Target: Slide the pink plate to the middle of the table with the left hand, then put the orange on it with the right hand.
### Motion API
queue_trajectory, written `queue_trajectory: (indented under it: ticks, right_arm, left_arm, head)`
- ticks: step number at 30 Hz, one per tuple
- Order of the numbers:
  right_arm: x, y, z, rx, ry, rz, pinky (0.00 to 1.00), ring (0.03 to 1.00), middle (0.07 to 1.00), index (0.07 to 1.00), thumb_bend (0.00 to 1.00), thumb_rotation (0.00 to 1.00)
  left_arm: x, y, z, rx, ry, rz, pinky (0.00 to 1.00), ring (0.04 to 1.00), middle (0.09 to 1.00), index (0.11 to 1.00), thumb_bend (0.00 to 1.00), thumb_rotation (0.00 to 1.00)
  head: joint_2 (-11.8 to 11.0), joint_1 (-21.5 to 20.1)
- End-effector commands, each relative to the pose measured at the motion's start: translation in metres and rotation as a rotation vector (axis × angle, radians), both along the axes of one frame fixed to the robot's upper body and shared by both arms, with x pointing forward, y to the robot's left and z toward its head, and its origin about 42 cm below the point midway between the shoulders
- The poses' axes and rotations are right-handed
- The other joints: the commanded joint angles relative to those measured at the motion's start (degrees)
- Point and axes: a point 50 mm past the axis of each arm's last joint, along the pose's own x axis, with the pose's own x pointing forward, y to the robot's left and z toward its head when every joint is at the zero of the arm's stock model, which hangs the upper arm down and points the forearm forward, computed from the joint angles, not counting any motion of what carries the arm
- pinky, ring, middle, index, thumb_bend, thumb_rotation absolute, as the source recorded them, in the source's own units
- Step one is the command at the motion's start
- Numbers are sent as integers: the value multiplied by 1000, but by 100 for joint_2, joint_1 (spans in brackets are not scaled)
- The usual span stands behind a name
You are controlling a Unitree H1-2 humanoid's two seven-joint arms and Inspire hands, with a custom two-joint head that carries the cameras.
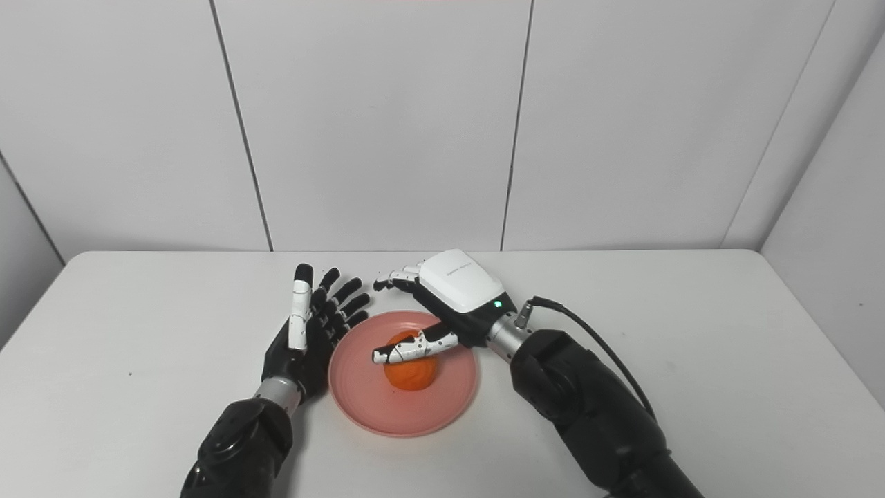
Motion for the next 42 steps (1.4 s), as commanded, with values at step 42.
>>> queue_trajectory:
  ticks: [42]
  right_arm:
    - [-26, -16, -116, 1488, 912, -350, 1000, 1000, 1000, 1000, 754, 977]
  left_arm:
    - [5, -13, -13, 315, -178, 130, 1000, 1000, 1000, 1000, 922, 1000]
  head:
    - [63, 164]
